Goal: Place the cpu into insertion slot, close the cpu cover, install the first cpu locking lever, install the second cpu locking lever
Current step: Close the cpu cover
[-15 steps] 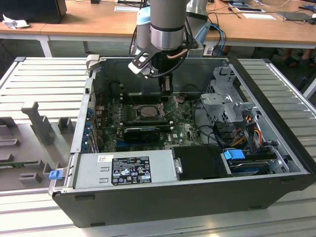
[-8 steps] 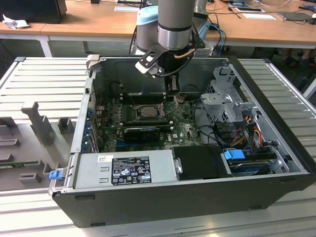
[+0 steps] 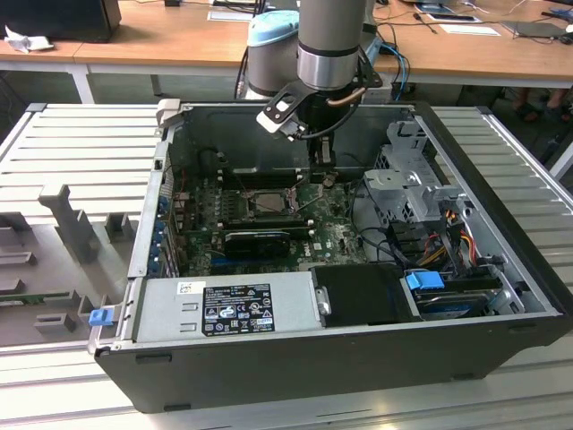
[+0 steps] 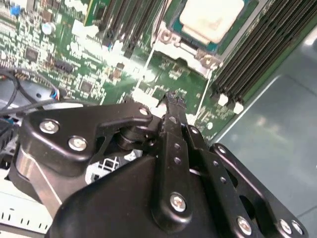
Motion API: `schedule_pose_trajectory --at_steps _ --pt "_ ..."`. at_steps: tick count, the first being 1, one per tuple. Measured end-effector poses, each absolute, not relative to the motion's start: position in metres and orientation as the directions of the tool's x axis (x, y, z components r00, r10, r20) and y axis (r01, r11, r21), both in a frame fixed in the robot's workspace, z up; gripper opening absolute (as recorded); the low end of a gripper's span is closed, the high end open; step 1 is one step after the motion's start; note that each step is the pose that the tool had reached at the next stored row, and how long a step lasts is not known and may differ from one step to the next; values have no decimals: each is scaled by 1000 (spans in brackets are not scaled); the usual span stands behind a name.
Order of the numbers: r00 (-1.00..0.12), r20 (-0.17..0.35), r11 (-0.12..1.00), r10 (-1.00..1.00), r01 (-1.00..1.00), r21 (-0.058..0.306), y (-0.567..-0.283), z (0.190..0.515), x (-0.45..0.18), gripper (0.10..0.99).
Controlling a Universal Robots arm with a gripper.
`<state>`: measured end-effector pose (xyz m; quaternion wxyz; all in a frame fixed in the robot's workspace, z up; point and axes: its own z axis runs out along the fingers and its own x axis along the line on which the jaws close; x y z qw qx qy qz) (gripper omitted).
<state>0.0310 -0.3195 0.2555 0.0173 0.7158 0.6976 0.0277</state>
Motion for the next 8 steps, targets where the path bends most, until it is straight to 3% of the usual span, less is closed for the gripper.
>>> schedule_pose_trajectory --at_steps 8 --pt "25 15 -26 1000 998 61 -318 255 51 106"
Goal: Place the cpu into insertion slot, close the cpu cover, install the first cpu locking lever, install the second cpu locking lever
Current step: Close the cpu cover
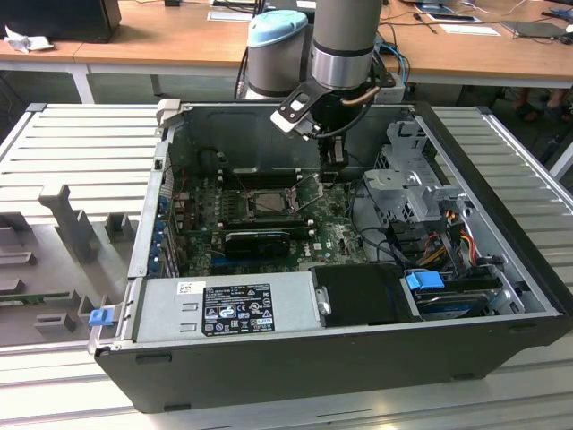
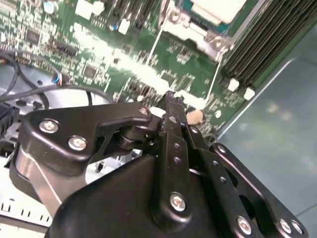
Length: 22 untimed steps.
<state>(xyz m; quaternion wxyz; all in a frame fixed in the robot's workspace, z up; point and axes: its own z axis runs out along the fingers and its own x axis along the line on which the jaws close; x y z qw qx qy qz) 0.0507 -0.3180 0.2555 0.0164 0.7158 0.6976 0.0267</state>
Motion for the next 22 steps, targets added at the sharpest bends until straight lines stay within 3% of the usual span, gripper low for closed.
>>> schedule_pose_trajectory --at_steps 10,15,22 --pt "25 15 -26 1000 998 56 -317 245 64 106" --pt "26 14 -26 1000 1000 2 -318 244 64 106" --pt "26 14 -26 1000 1000 2 -318 244 57 106"
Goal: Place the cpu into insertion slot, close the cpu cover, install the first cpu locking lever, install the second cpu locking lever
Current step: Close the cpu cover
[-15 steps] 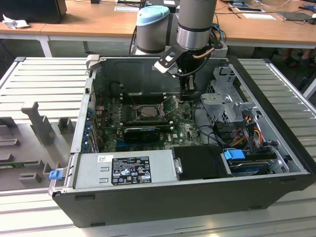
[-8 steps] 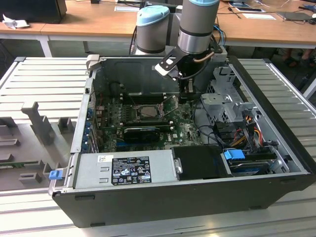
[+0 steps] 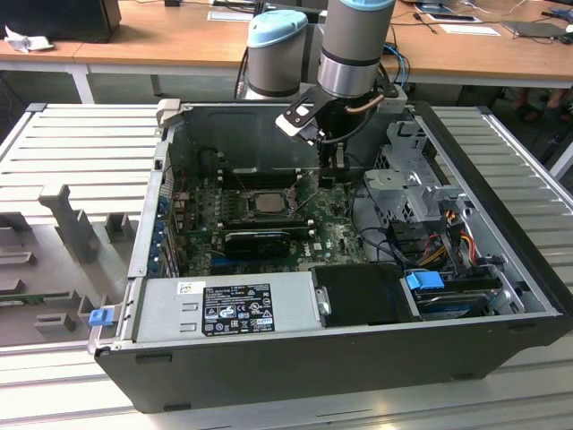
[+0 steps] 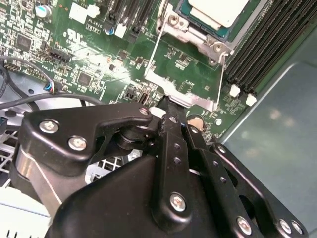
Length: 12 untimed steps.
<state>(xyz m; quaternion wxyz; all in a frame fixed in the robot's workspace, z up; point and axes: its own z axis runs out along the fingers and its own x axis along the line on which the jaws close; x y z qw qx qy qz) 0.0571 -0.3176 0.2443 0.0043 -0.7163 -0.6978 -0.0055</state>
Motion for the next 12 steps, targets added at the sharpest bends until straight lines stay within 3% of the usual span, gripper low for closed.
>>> schedule_pose_trajectory --at_steps 12 --pt "26 15 -26 1000 1000 8 -318 244 44 106"
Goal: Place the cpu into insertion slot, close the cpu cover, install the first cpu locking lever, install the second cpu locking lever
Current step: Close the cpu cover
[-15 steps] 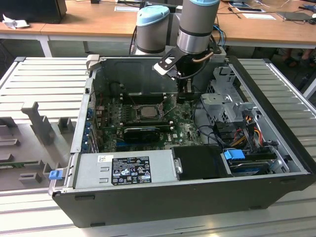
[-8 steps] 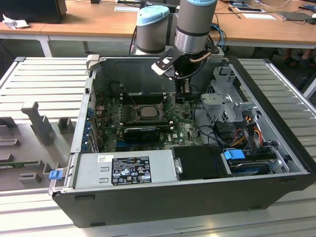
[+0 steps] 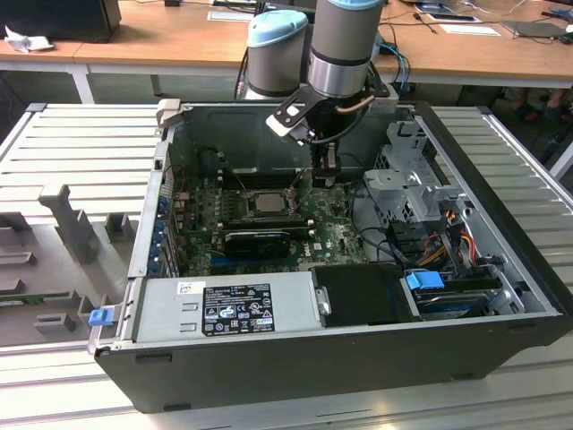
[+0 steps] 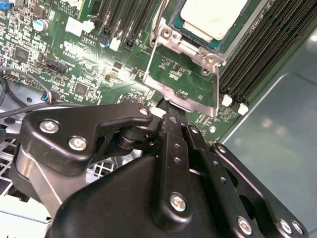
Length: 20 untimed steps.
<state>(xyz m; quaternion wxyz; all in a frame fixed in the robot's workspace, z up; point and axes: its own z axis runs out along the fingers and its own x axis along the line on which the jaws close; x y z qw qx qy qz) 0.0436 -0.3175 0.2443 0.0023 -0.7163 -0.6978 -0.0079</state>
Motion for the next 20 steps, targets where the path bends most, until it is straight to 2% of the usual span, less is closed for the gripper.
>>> schedule_pose_trajectory --at_steps 4,10,20 --pt "26 15 -26 1000 1000 17 -318 244 39 106" --pt "25 16 -26 1000 998 60 -318 244 22 106" --pt "25 16 -26 1000 998 60 -318 244 15 106"
